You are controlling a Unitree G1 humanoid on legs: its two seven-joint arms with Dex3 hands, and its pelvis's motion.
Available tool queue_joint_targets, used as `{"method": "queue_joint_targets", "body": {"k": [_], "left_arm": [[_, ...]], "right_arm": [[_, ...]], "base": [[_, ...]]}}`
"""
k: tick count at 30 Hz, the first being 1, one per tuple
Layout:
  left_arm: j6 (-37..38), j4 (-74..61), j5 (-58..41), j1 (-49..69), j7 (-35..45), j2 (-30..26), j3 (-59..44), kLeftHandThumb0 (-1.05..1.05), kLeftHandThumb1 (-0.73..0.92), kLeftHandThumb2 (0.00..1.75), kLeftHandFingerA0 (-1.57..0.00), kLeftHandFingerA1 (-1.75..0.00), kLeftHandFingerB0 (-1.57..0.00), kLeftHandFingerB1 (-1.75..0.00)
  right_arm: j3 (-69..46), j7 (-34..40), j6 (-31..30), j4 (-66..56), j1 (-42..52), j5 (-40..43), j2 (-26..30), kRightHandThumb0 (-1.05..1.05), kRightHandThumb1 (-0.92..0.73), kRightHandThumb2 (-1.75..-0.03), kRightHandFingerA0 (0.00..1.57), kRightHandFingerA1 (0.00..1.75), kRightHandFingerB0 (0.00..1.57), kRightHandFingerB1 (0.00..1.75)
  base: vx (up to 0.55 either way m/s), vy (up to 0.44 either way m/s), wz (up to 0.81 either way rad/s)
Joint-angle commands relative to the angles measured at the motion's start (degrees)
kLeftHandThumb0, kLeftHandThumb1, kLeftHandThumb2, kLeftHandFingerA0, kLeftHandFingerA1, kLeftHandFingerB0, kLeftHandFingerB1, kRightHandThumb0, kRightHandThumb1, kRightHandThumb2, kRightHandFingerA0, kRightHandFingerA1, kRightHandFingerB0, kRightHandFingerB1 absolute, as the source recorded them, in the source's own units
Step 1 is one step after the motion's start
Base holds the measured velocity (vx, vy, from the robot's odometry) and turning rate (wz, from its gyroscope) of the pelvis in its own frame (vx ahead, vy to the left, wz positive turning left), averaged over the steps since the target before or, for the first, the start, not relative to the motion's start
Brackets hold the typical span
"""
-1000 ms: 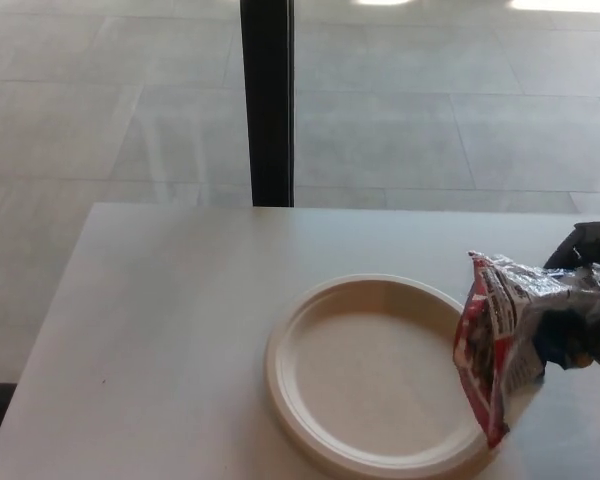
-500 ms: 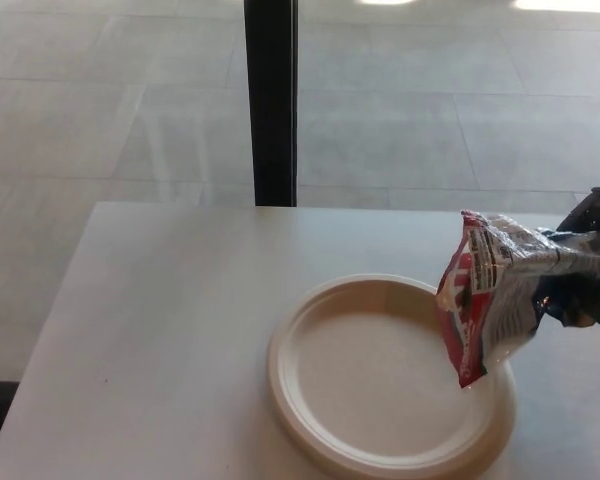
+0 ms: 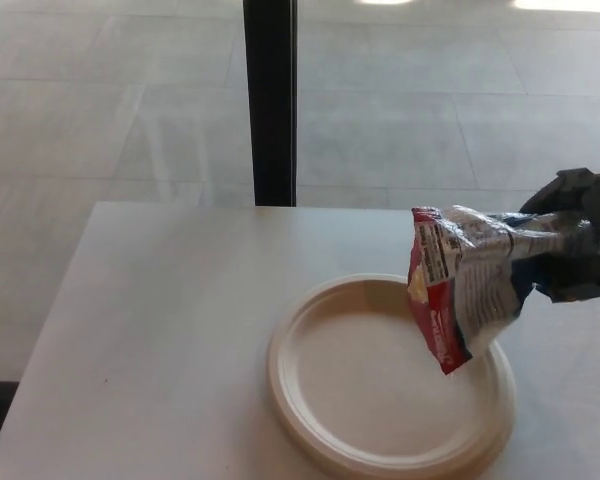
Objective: The robot uses its right hand to pick up a bag of sunflower seeds kept in the middle of the desk and tilts it over a plate kept next to it to pour out a few seeds and then puts the bag of seeds back on the desk
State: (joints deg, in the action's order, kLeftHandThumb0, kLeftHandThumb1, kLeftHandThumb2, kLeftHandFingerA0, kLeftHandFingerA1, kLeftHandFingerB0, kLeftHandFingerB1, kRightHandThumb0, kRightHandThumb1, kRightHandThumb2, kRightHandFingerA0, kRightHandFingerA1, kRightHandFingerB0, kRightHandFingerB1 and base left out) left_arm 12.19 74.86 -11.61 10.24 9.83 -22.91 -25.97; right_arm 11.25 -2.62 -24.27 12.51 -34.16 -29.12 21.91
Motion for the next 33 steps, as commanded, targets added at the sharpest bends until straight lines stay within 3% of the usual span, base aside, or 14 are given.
{"method": "queue_joint_targets", "body": {"k": [1, 6, 7, 9, 10, 14, 15, 16, 21, 22, 23, 25, 26, 33], "left_arm": [[-0.15, -0.12, 0.33, 0.16, -0.09, -1.52, 0.22, -0.84, 0.87, 0.66, -0.58, -0.56, -0.57, -0.42], [-0.2, -0.46, -0.49, 0.35, 0.98, -1.6, -0.25, -0.9, 0.7, 0.84, -0.54, -0.59, -0.53, -0.47], [-0.14, -0.35, -0.26, 0.32, 0.81, -1.62, -0.11, -0.91, 0.71, 0.84, -0.54, -0.58, -0.53, -0.47], [-0.2, -0.37, -0.2, 0.28, 0.79, -1.65, -0.07, -0.91, 0.72, 0.85, -0.53, -0.58, -0.53, -0.47], [-0.03, -0.3, -0.05, 0.33, 0.36, -1.67, -0.01, -0.92, 0.71, 0.85, -0.55, -0.58, -0.54, -0.47], [0.04, -0.41, 0.22, 0.45, 0.76, -1.79, 0.29, -0.87, 0.86, 0.66, -0.55, -0.55, -0.56, -0.41], [-0.95, -0.28, -0.76, 0.15, 0.88, -1.7, -0.59, -0.9, 0.69, 0.83, -0.54, -0.58, -0.53, -0.46], [-0.87, -0.13, -0.5, 0.08, 0.6, -1.68, -0.44, -0.83, 0.86, 0.66, -0.56, -0.55, -0.58, -0.41], [-0.18, -0.21, 0.22, 0.24, 0.96, -1.82, 0.22, -0.82, 0.87, 0.66, -0.53, -0.53, -0.54, -0.41], [-0.39, -0.23, 0.19, 0.19, 0.85, -1.83, 0.22, -0.82, 0.88, 0.66, -0.53, -0.53, -0.54, -0.41], [-0.42, -0.21, 0.09, 0.17, 0.82, -1.82, 0.13, -0.82, 0.87, 0.66, -0.54, -0.54, -0.55, -0.41], [0.17, -0.48, 0.42, 0.45, 0.54, -1.77, 0.46, -0.91, 0.72, 0.85, -0.53, -0.58, -0.51, -0.47], [0.07, -0.35, 0.68, 0.38, 0.25, -1.85, 0.68, -0.93, 0.71, 0.85, -0.54, -0.57, -0.53, -0.46], [-0.49, 0.06, -0.07, 0.27, 1.04, -2.13, -0.02, -0.9, 0.71, 0.84, -0.54, -0.58, -0.52, -0.47]], "right_arm": [[1.38, 1.33, 2.18, -0.12, -2.25, -3.3, 1.82, -0.27, -0.58, -0.94, 0.91, 1.75, 0.79, 1.38], [2.16, 0.99, 2.71, 0.61, -3.6, -3.81, 2.02, -0.26, -0.53, -1.06, 0.92, 1.75, 0.74, 1.37], [2.56, 1.5, 3.83, 0.56, -3.65, -4.38, 2.38, -0.25, -0.54, -1.01, 0.94, 1.75, 0.71, 0.84], [2.51, 0.91, 4.83, 0.67, -4.11, -3.88, 2.41, -0.28, -0.54, -1.05, 0.93, 1.75, 0.75, 1.45], [2.37, 0.96, 5.06, 0.73, -3.89, -3.66, 2.28, -0.28, -0.53, -1.08, 0.9, 1.75, 0.74, 1.56], [2.47, 1.46, 6.61, 0.44, -3.81, -3.83, 1.91, -0.3, -0.52, -1.13, 0.9, 1.75, 0.73, 1.63], [2.62, 0.9, 5.86, -0.12, -3.89, -4.09, 1.73, -0.3, -0.51, -1.14, 0.9, 1.75, 0.73, 1.58], [2.83, 0.75, 5.59, -0.45, -3.98, -4.4, 1.64, -0.28, -0.53, -1.12, 0.93, 1.75, 0.76, 1.35], [3.06, 0.58, 5.49, -1.14, -4.11, -4.42, 1.15, -0.29, -0.58, -0.96, 0.92, 1.75, 0.65, 1.63], [3.15, 0.54, 5.29, -1.32, -4.07, -4.54, 1.1, -0.28, -0.57, -0.97, 0.92, 1.75, 0.68, 1.57], [3.22, 0.52, 5.09, -1.3, -4.06, -4.63, 1.02, -0.29, -0.56, -0.98, 0.93, 1.75, 0.76, 1.11], [3.15, 0.73, 4.45, -1.76, -3.81, -4.82, 0.59, -0.21, -0.54, -0.96, 1.1, 1.67, 0.71, 0.69], [3.25, 0.78, 4.41, -1.71, -3.69, -5.04, 0.59, -0.26, -0.57, -0.93, 0.96, 1.72, 0.77, 0.68], [2.91, 0.29, 3.12, -2.02, -2.88, -5.25, 0.25, -0.24, -0.59, -0.95, 0.96, 1.73, 0.78, 0.73]], "base": [[0.0, 0.0, 0.0], [0.0, 0.0, 0.0], [0.0, 0.0, 0.0], [0.0, 0.0, 0.0], [0.0, 0.0, 0.0], [0.0, 0.0, 0.0], [0.0, 0.0, 0.0], [0.0, 0.0, 0.0], [0.0, 0.0, 0.0], [0.0, 0.0, 0.0], [0.0, 0.0, 0.0], [0.0, 0.0, 0.0], [0.0, 0.0, 0.0], [0.0, 0.0, 0.0]]}}
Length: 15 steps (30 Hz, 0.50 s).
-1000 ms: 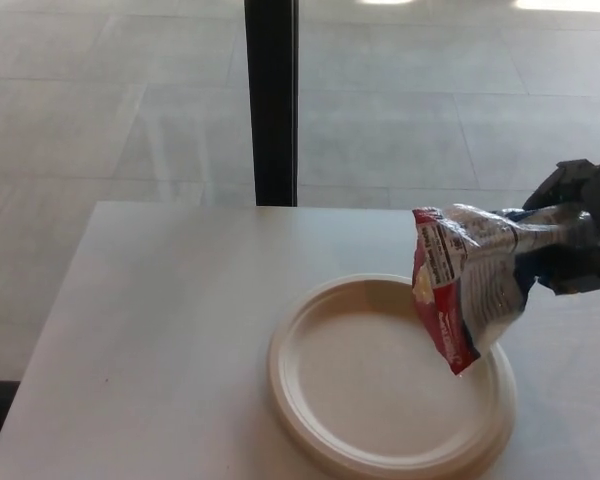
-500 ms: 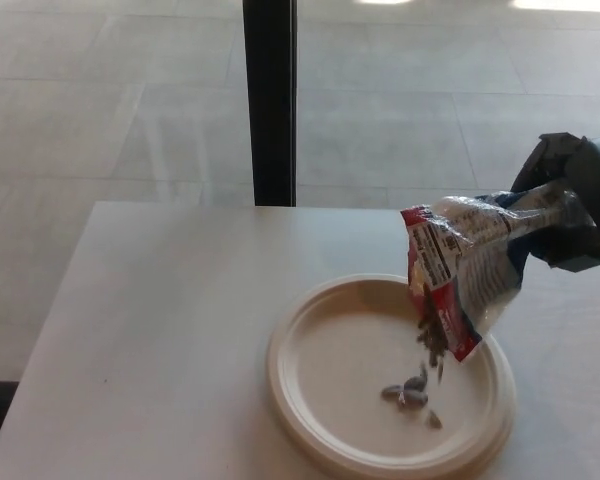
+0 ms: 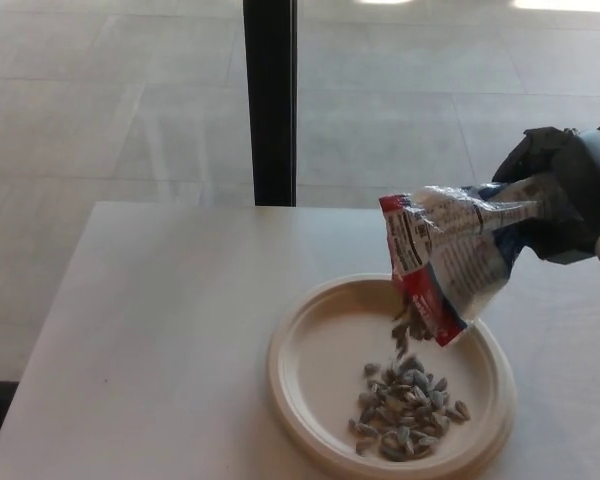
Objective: The robot uses its right hand to pick up a bag of sunflower seeds kept in the middle of the desk and tilts it over a plate kept next to it to pour out a few seeds and then puts the bag of seeds back on the desk
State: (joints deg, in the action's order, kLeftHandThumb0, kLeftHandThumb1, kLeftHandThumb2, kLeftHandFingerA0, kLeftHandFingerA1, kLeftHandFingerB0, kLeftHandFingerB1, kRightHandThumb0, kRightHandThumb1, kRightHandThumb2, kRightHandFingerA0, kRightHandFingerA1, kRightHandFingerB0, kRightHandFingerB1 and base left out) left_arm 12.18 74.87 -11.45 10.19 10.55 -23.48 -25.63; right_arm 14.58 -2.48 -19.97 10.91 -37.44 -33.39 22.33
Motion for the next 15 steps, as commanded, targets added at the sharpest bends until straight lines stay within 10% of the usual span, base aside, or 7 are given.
{"method": "queue_joint_targets", "body": {"k": [1, 4, 5, 6, 7, 11, 15], "left_arm": [[-0.4, -0.05, -0.35, 0.36, 0.33, -1.52, -0.46, -0.87, 0.87, 0.66, -0.56, -0.56, -0.58, -0.42], [-0.21, -0.06, 0.26, 0.4, 0.01, -1.61, 0.08, -0.91, 0.72, 0.85, -0.54, -0.58, -0.52, -0.47], [-0.15, -0.28, 0.22, 0.51, 0.07, -1.57, 0.12, -0.91, 0.72, 0.84, -0.54, -0.59, -0.52, -0.47], [0.16, -0.34, 0.51, 0.61, -0.2, -1.54, 0.4, -0.95, 0.72, 0.85, -0.54, -0.58, -0.52, -0.46], [0.14, -0.27, 0.36, 0.62, -0.08, -1.54, 0.32, -0.91, 0.88, 0.67, -0.55, -0.54, -0.56, -0.41], [-0.62, 0.17, -0.29, 0.33, 0.48, -1.63, -0.38, -0.96, 0.72, 0.85, -0.55, -0.57, -0.54, -0.46], [-0.62, 0.45, -0.15, 1.12, 0.41, -1.34, -0.34, -0.85, 0.87, 0.66, -0.56, -0.52, -0.56, -0.41]], "right_arm": [[-0.49, 0.04, -1.27, -0.4, 0.47, -0.89, -0.18, -0.26, -0.59, -0.95, 0.96, 1.73, 0.75, 0.7], [-0.47, -0.37, -1.76, -0.19, 0.6, -0.85, -0.06, -0.26, -0.58, -0.96, 0.95, 1.75, 0.74, 0.76], [-0.47, -0.69, -2.7, 0.21, 0.74, -0.87, -0.14, -0.25, -0.58, -0.97, 0.93, 1.75, 0.71, 1.39], [-0.76, -1.19, -3.84, 0.63, 0.8, -0.45, -0.4, -0.34, -0.52, -1.1, 1.18, 1.36, 0.93, 1.19], [-1.08, -0.93, -4.47, 0.96, 1.03, -0.24, -0.7, -0.28, -0.63, -0.9, 0.89, 1.75, 0.72, 1.65], [-4.78, -0.17, -8.24, 3.0, 2.62, 2.36, -3.31, -0.42, -0.55, -0.96, 1.17, 1.38, 0.91, 1.21], [-7.46, -0.01, -7.5, 2.55, 4.98, 4.09, -4.72, -0.28, -0.59, -0.91, 0.87, 1.75, 0.69, 1.57]], "base": [[0.0, 0.0, 0.0], [0.0, 0.0, 0.0], [0.0, 0.0, 0.0], [0.0, 0.0, 0.0], [0.0, 0.0, 0.0], [0.0, 0.0, 0.0], [0.0, 0.0, 0.0]]}}
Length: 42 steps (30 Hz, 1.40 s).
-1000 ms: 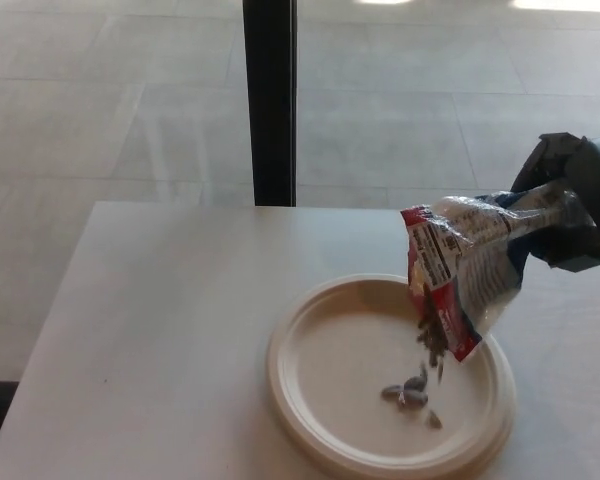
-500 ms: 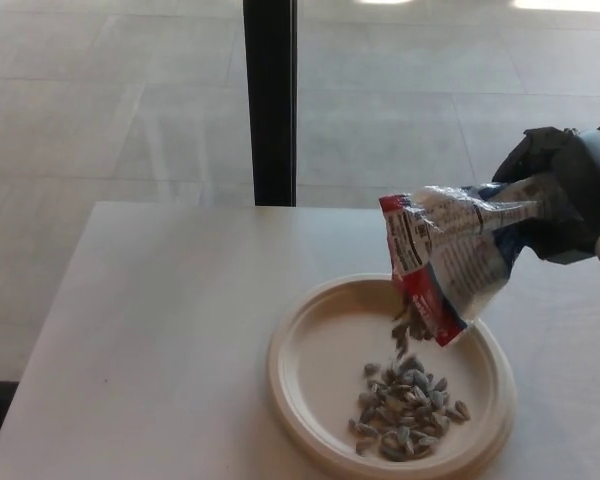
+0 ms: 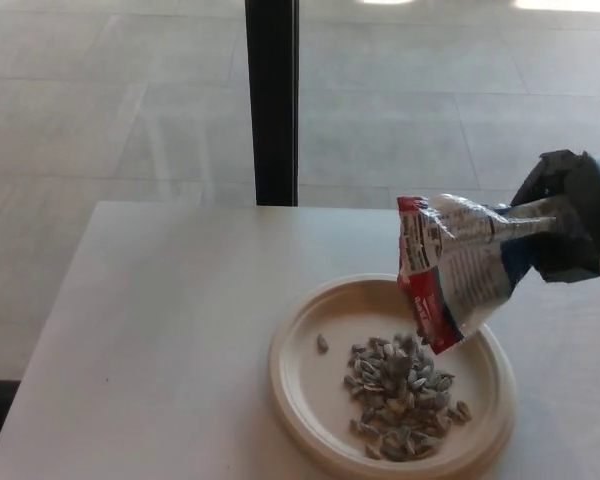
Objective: The robot uses its right hand to pick up a bag of sunflower seeds kept in the middle of the desk and tilts it over a plate kept next to it to pour out a few seeds and then puts the bag of seeds back on the desk
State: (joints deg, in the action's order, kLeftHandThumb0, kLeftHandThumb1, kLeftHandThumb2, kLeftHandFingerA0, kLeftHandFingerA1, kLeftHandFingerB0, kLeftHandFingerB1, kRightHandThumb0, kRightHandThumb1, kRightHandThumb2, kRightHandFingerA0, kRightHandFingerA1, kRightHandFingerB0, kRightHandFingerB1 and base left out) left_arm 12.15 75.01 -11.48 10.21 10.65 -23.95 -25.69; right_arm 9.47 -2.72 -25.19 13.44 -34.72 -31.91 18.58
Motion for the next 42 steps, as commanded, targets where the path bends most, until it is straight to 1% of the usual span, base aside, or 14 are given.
{"method": "queue_joint_targets", "body": {"k": [1, 2, 3, 4, 5, 10, 20, 30, 31, 34, 37, 40, 41, 42], "left_arm": [[-0.51, 0.43, -0.19, 1.1, 0.59, -0.88, -0.36, -0.84, 0.88, 0.66, -0.56, -0.51, -0.55, -0.41], [-0.25, 0.29, -0.26, 1.25, 0.69, -0.81, -0.4, -0.87, 0.87, 0.66, -0.56, -0.52, -0.56, -0.41], [-0.16, 0.06, -0.52, 1.39, 0.87, -0.67, -0.56, -0.92, 0.72, 0.85, -0.53, -0.57, -0.52, -0.46], [-0.28, 0.02, -0.67, 1.41, 0.87, -0.58, -0.69, -0.91, 0.72, 0.85, -0.53, -0.56, -0.52, -0.46], [-0.41, 0.06, -0.66, 1.4, 0.77, -0.55, -0.72, -0.91, 0.72, 0.84, -0.53, -0.56, -0.52, -0.46], [0.41, -0.02, -0.23, 2.06, 1.08, -0.28, -0.31, -0.88, 0.88, 0.67, -0.55, -0.54, -0.55, -0.42], [0.05, 0.37, -0.63, 2.88, 1.19, 0.27, -0.94, -0.93, 0.72, 0.84, -0.54, -0.57, -0.52, -0.46], [0.54, 0.08, -1.05, 3.39, 1.09, 0.97, -1.64, -0.93, 0.72, 0.85, -0.55, -0.56, -0.54, -0.46], [0.0, 0.2, -0.94, 3.22, 1.07, 0.84, -1.59, -0.85, 0.88, 0.67, -0.56, -0.5, -0.57, -0.41], [0.11, 0.13, -0.76, 3.1, 1.02, 0.65, -1.51, -0.93, 0.73, 0.85, -0.55, -0.55, -0.53, -0.46], [1.11, 0.09, -0.11, 3.24, 1.44, 0.5, -0.92, -0.87, 0.89, 0.67, -0.57, -0.52, -0.56, -0.41], [1.0, 0.02, -0.62, 3.23, 1.77, 0.6, -1.24, -0.93, 0.73, 0.85, -0.55, -0.58, -0.52, -0.47], [0.91, 0.06, -0.64, 3.19, 1.64, 0.62, -1.28, -0.94, 0.72, 0.85, -0.56, -0.59, -0.53, -0.47], [0.77, 0.12, -0.68, 3.12, 1.45, 0.63, -1.34, -0.94, 0.72, 0.85, -0.56, -0.59, -0.53, -0.47]], "right_arm": [[-3.11, 0.43, -0.91, -0.18, 3.4, 3.35, -1.01, -0.26, -0.55, -0.95, 0.87, 1.75, 0.67, 1.6], [-4.23, 0.48, -0.6, -0.09, 4.76, 4.41, -1.33, -0.33, -0.57, -0.79, 0.87, 1.75, 0.76, 1.43], [-5.72, 0.59, -2.11, -0.2, 4.9, 5.6, -2.52, -0.49, -0.46, -0.91, 1.18, 1.37, 0.86, 1.07], [-6.35, 0.92, -2.47, -0.29, 5.32, 5.92, -3.15, -0.38, -0.63, -0.68, 0.89, 1.74, 0.8, 1.33], [-6.5, 1.48, -2.64, -0.24, 6.08, 5.53, -3.6, -0.35, -0.61, -0.83, 0.85, 1.72, 0.75, 1.31], [-12.95, 3.1, -0.57, 0.07, 10.5, 10.75, -8.29, -0.26, -0.4, -1.33, 0.89, 1.75, 0.81, 1.49], [-18.01, 2.99, -5.11, 1.85, 14.81, 15.43, -13.75, -0.32, -0.55, -1.14, 1.02, 1.75, 0.81, 1.62], [-17.45, 5.28, -3.42, 6.98, 19.13, 17.81, -17.36, -0.31, -0.49, -1.2, 1.07, 1.75, 0.85, 1.6], [-15.42, 5.39, -1.88, 7.32, 20.15, 16.32, -16.85, -0.3, -0.53, -1.15, 1.03, 1.75, 0.83, 1.5], [-13.28, 4.47, 0.31, 6.9, 21.56, 16.17, -15.84, -0.26, -0.55, -1.16, 1.05, 1.75, 0.87, 1.12], [-11.77, 4.22, -1.27, 8.17, 20.8, 16.02, -14.89, -0.36, -0.71, -0.69, 0.86, 1.52, 0.66, 0.79], [-10.9, 3.37, -0.37, 8.52, 20.89, 16.86, -14.23, -0.38, -0.69, -0.6, 0.78, 1.31, 0.5, 0.57], [-9.94, 1.32, -0.86, 7.8, 21.19, 17.09, -13.29, -0.5, -0.54, -0.72, 0.02, 0.36, 0.09, 0.4], [-8.57, -1.79, -1.62, 6.69, 21.63, 17.36, -11.93, -0.5, -0.54, -0.72, 0.02, 0.36, 0.09, 0.4]], "base": [[0.0, 0.0, 0.0], [0.0, 0.0, 0.0], [0.0, 0.0, 0.0], [0.0, 0.0, 0.0], [0.0, 0.0, 0.0], [0.0, 0.0, 0.0], [0.0, 0.0, 0.0], [0.0, 0.0, 0.0], [0.0, 0.0, 0.0], [0.0, 0.0, 0.0], [0.0, 0.0, 0.0], [0.0, 0.0, 0.0], [0.0, 0.0, 0.0], [0.0, 0.0, 0.0]]}}
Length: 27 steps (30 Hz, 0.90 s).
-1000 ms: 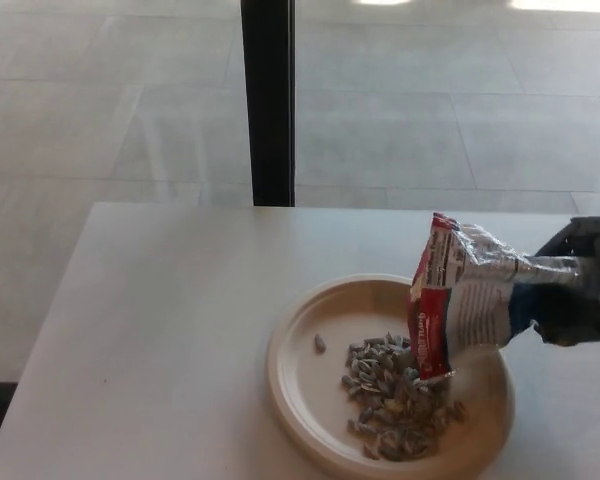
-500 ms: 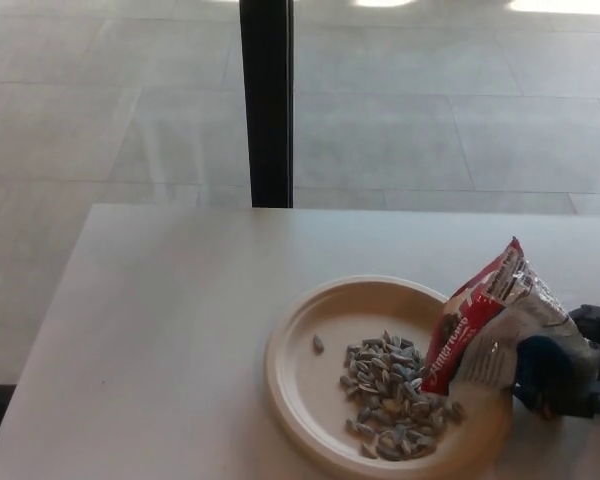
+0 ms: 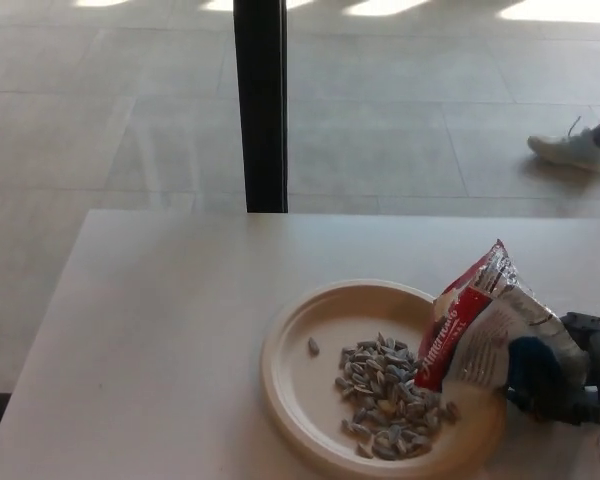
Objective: The robot uses its right hand to pick up a bag of sunflower seeds kept in the middle of the desk and tilts it over a plate kept next to it to pour out a few seeds and then puts the bag of seeds back on the desk
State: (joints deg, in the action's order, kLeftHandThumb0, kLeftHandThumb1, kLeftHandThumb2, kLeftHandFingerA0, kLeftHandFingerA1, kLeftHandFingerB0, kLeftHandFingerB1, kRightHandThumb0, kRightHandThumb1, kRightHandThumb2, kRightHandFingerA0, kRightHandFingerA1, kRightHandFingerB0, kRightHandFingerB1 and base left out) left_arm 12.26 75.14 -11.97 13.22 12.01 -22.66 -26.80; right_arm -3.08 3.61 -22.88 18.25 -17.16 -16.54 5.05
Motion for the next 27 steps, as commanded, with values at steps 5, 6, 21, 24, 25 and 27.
{"method": "queue_joint_targets", "body": {"k": [5, 6, 21, 24, 25, 27], "left_arm": [[0.47, -0.03, -0.76, 0.98, 0.66, -0.57, -0.77, -0.92, 0.73, 0.85, -0.53, -0.57, -0.52, -0.47], [0.09, 0.04, -0.81, 0.92, 0.76, -0.64, -0.82, -0.93, 0.73, 0.85, -0.53, -0.56, -0.52, -0.46], [1.02, 0.14, 0.29, 1.23, -0.19, -0.45, -0.12, -0.96, 0.73, 0.85, -0.57, -0.56, -0.54, -0.46], [0.56, 0.35, -0.09, 1.14, 0.5, -0.5, -0.36, -0.9, 0.89, 0.67, -0.57, -0.52, -0.55, -0.41], [0.66, 0.39, 0.0, 1.19, 0.79, -0.55, -0.27, -0.96, 0.74, 0.84, -0.55, -0.54, -0.5, -0.45], [0.71, 0.41, 0.04, 1.2, 0.93, -0.57, -0.24, -0.96, 0.74, 0.84, -0.55, -0.54, -0.5, -0.45]], "right_arm": [[10.47, -11.19, -8.04, -1.37, 5.38, -1.39, 6.73, -0.85, -0.52, -0.8, 0.0, 0.16, 0.0, 0.0], [11.45, -11.38, -8.59, -1.89, 5.28, -2.06, 7.58, -0.86, -0.52, -0.81, 0.0, 0.2, 0.0, 0.0], [10.9, -15.0, -10.68, -9.94, 5.47, 0.41, 14.74, -0.88, -0.55, -0.85, 0.0, 0.27, 0.0, 0.0], [10.15, -16.0, -11.4, -13.03, 5.62, 0.48, 16.09, -0.86, -0.52, -0.85, 0.0, 0.3, 0.0, 0.0], [10.02, -16.26, -11.59, -13.79, 5.63, 0.44, 16.45, -0.85, -0.51, -0.85, 0.0, 0.3, 0.0, 0.0], [9.97, -16.52, -11.92, -14.34, 5.69, 0.39, 16.65, -0.85, -0.51, -0.85, 0.0, 0.3, 0.0, 0.0]], "base": [[0.0, 0.0, 0.0], [0.0, 0.0, 0.0], [0.0, 0.0, 0.0], [0.0, 0.0, 0.0], [0.0, 0.0, 0.0], [0.0, 0.0, 0.0]]}}
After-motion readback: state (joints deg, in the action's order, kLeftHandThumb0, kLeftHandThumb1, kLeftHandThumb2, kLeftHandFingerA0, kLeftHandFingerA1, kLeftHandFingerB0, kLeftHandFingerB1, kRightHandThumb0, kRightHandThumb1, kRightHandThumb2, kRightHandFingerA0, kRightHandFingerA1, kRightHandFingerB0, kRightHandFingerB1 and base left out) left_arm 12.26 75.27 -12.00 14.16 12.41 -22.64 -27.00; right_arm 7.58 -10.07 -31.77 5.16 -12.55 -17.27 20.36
